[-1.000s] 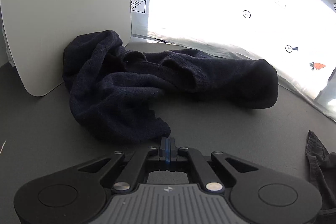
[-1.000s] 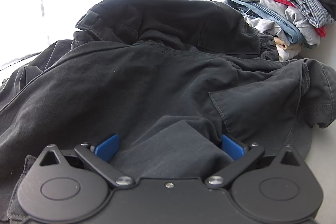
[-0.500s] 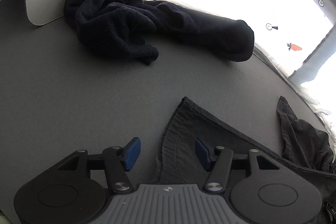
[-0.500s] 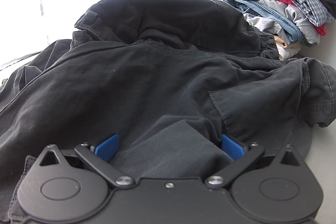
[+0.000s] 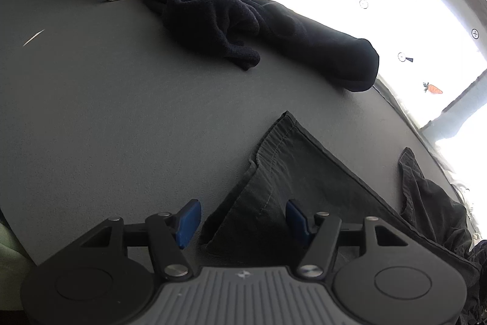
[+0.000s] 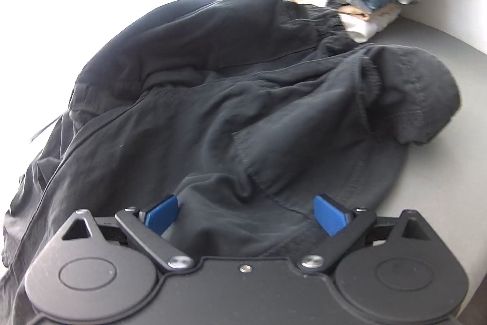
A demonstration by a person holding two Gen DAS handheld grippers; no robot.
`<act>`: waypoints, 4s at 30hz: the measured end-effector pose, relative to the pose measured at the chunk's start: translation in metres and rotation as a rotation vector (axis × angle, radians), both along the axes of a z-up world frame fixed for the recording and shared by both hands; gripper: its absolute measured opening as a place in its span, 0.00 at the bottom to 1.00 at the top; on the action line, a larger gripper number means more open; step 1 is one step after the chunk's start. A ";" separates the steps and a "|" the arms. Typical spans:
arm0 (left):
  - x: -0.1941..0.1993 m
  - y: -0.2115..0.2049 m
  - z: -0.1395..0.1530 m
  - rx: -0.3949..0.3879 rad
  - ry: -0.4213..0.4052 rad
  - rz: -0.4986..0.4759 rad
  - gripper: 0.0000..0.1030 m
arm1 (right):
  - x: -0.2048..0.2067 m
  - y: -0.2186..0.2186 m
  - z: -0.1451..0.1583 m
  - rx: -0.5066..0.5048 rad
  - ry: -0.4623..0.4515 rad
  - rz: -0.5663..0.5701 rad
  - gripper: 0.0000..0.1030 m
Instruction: Fold clothes
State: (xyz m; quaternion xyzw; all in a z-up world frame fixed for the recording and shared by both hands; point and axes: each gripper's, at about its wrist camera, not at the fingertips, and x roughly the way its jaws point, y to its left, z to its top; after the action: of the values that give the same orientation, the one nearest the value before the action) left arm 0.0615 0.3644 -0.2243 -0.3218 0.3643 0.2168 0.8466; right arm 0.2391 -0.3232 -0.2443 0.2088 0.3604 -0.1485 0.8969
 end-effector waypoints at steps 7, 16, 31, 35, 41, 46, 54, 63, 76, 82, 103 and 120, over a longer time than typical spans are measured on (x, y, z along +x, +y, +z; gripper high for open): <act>-0.010 -0.034 0.010 0.025 0.004 0.118 0.66 | -0.022 -0.089 0.010 -0.055 0.054 -0.113 0.69; -0.025 -0.083 0.013 0.004 -0.005 0.201 0.67 | 0.001 -0.142 -0.004 -0.014 0.051 -0.055 0.69; -0.013 -0.164 0.000 -0.004 0.026 0.163 0.67 | 0.018 -0.163 0.016 0.098 -0.011 0.151 0.21; -0.007 -0.174 -0.002 0.004 0.034 0.166 0.67 | -0.005 -0.188 0.044 0.287 -0.159 0.077 0.19; -0.004 -0.174 -0.005 0.019 0.050 0.197 0.68 | -0.016 -0.208 0.069 0.204 -0.170 0.037 0.19; -0.009 -0.163 -0.007 -0.009 0.018 0.245 0.68 | -0.011 -0.210 0.029 0.160 -0.002 -0.005 0.21; -0.015 -0.152 -0.002 -0.164 -0.089 0.257 0.68 | -0.027 -0.201 0.013 0.324 -0.030 -0.140 0.54; 0.022 -0.168 -0.010 -0.166 -0.014 0.099 0.47 | -0.060 -0.187 -0.003 0.579 -0.060 -0.245 0.57; 0.040 -0.158 -0.008 -0.136 0.008 0.075 0.10 | -0.039 -0.115 -0.023 0.528 0.090 -0.016 0.59; 0.044 -0.168 0.043 -0.025 -0.047 0.020 0.08 | -0.048 -0.124 0.008 0.609 -0.057 -0.001 0.09; 0.122 -0.141 0.057 0.005 -0.022 -0.039 0.10 | 0.026 -0.111 0.072 0.552 -0.161 0.137 0.07; 0.115 -0.139 0.026 -0.138 -0.018 -0.030 0.26 | 0.054 -0.086 0.036 0.610 -0.081 0.178 0.35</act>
State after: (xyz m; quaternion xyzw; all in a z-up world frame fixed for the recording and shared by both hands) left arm 0.1766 0.2253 -0.1979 -0.3760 0.3755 0.1754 0.8288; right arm 0.2927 -0.4096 -0.2084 0.4416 0.3690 0.0538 0.8160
